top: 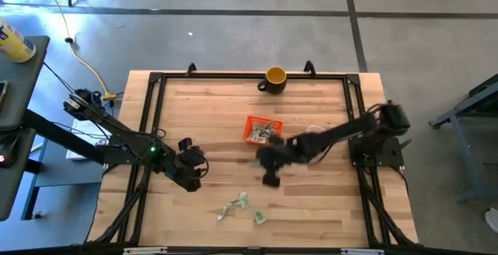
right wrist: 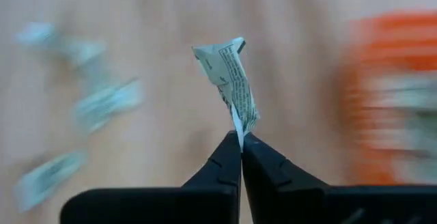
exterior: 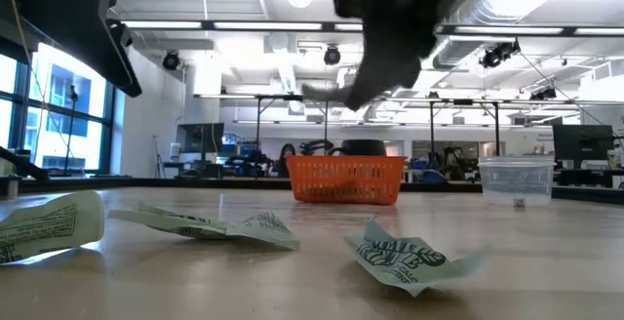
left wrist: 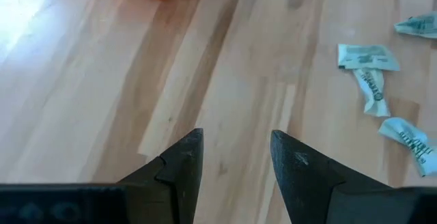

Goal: Pick and place items into bin
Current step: Put the white stevia packet into the orange bin

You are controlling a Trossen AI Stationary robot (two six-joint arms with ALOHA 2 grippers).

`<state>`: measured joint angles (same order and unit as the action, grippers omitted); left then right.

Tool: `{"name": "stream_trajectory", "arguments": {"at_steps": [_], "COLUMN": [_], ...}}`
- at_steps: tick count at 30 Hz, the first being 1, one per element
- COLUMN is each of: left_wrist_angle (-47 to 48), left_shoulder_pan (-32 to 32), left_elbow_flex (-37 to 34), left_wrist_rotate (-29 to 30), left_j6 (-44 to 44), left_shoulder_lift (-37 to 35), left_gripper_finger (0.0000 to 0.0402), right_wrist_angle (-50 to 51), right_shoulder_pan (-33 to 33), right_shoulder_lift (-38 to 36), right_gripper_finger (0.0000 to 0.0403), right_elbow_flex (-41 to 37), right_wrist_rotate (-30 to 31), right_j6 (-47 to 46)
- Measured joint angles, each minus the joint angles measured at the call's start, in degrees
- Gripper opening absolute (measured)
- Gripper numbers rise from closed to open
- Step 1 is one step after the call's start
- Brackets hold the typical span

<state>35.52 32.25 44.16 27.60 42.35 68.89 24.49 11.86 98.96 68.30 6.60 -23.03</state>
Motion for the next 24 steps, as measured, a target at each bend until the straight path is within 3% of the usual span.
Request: {"name": "stream_trajectory", "arguments": {"at_steps": [3, 10, 18, 21, 24], "left_wrist_angle": [-4.3, -22.0, -33.5, -35.7, -38.2], "left_shoulder_pan": [0.0, -0.8, -5.4, -6.5, -6.3], "left_elbow_flex": [0.0, 0.1, 0.0, 0.1, 0.2], "left_wrist_rotate": [-0.4, -6.2, -16.3, -19.7, -23.1], "left_j6": [-1.4, -15.1, -15.4, -18.2, -24.1], "left_shoulder_lift": [2.1, 12.8, 18.5, 18.5, 18.5], "left_gripper_finger": [0.0205, 0.0205, 0.0205, 0.0205, 0.0205], "right_wrist_angle": [5.5, 6.8, 9.7, 10.6, 11.8], "right_shoulder_pan": [-5.0, -16.6, -18.8, -14.9, -9.2], "right_shoulder_lift": [-3.3, 0.1, 0.2, -2.7, -5.4], "right_gripper_finger": [0.0005, 0.0029, 0.0197, 0.0250, 0.0276], "right_elbow_flex": [0.1, -0.2, -0.1, -0.1, -0.1], "right_wrist_rotate": [5.2, 0.2, -1.3, -2.1, 2.4], "right_j6": [0.7, 8.6, 11.2, 17.2, 20.4]}}
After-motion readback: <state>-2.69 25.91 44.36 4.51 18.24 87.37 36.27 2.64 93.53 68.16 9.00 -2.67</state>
